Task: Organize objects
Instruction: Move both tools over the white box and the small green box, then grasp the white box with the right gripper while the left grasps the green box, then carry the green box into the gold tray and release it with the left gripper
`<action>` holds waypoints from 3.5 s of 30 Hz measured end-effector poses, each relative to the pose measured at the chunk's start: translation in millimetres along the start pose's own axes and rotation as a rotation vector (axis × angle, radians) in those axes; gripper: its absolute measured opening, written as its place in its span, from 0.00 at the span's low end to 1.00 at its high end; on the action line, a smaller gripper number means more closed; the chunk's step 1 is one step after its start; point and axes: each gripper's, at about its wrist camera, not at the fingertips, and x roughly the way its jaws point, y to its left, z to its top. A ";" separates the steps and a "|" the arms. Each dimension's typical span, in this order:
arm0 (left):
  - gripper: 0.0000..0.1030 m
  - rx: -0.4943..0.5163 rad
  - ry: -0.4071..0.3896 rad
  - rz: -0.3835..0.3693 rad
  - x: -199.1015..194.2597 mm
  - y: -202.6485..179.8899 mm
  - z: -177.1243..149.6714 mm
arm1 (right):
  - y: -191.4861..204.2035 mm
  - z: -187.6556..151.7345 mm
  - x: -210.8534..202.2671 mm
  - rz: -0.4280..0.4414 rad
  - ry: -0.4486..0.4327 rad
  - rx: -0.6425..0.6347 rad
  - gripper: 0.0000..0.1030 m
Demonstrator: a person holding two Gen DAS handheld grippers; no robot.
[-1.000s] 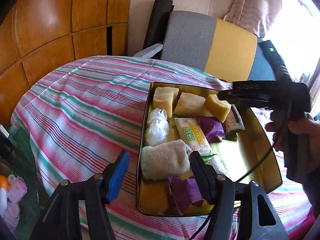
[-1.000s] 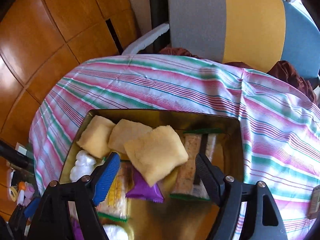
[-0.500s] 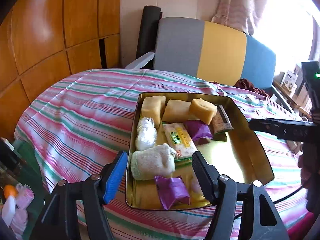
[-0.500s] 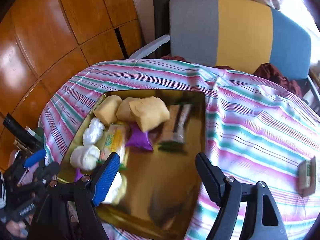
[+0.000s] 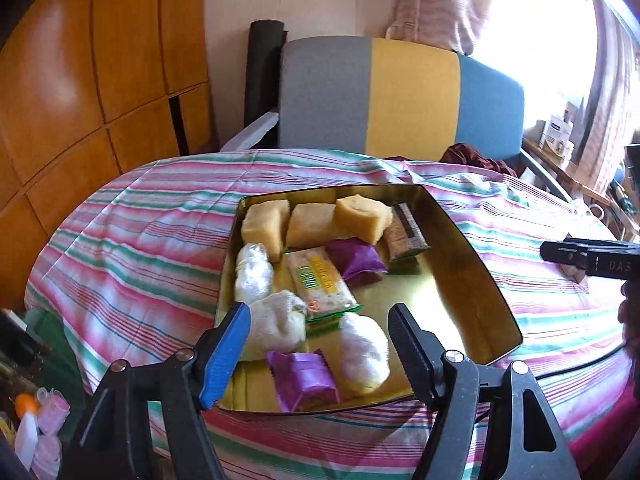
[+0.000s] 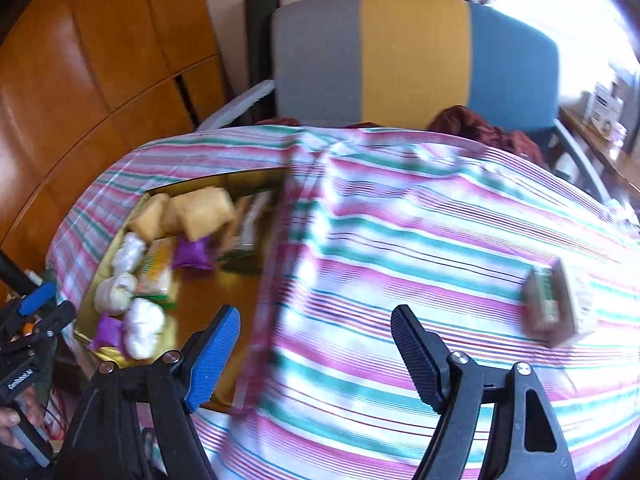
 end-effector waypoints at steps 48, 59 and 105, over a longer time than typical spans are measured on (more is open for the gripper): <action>0.70 0.293 0.072 -0.223 32.4 -171.6 32.7 | -271.9 -17.7 48.0 -0.264 0.128 0.385 0.52; 0.70 0.300 0.143 -0.329 69.8 -251.2 66.3 | -302.1 -36.6 6.2 -0.386 0.089 0.547 0.50; 0.30 0.367 0.357 -0.373 141.0 -313.2 5.1 | -248.2 -26.3 33.2 -0.054 0.117 0.327 0.50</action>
